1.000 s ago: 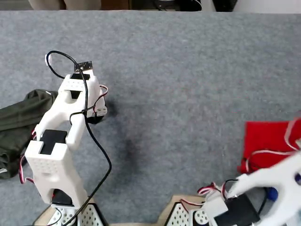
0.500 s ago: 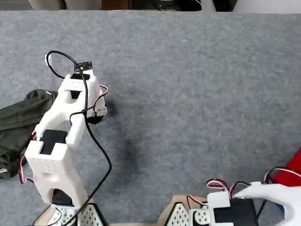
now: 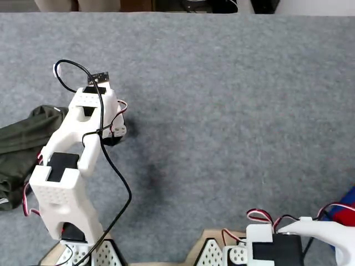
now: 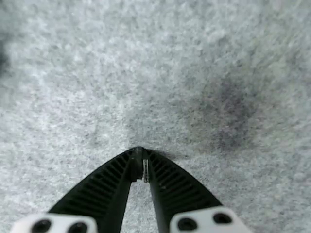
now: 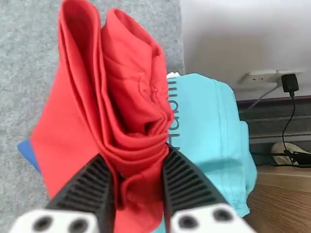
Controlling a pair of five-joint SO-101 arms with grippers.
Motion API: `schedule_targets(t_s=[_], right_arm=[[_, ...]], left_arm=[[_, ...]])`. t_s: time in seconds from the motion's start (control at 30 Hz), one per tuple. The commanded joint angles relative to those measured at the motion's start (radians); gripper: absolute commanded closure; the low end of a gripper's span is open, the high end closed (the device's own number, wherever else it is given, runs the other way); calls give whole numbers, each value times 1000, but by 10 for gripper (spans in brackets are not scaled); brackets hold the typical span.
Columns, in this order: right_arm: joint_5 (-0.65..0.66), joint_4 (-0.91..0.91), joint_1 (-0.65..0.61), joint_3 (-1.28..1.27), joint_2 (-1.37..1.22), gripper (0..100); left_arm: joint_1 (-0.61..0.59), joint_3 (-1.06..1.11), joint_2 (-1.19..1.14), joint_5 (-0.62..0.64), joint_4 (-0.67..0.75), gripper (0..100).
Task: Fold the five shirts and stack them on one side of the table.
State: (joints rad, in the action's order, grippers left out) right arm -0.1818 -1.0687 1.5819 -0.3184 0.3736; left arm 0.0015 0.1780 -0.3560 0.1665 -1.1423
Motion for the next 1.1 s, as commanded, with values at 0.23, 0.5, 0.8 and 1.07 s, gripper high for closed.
schedule_targets(t_s=[0.23,0.5,0.8,1.07], right_arm=[[8,-5,61,31,53,992],[2,0,82,5,47,992],[5,-3,87,-54,53,893],[2,-6,82,-53,53,551]], left_arm=[[-37,-11,16,5,54,980],[-37,-11,16,5,54,980],[-37,-12,16,5,54,980],[-37,-14,16,5,54,980]])
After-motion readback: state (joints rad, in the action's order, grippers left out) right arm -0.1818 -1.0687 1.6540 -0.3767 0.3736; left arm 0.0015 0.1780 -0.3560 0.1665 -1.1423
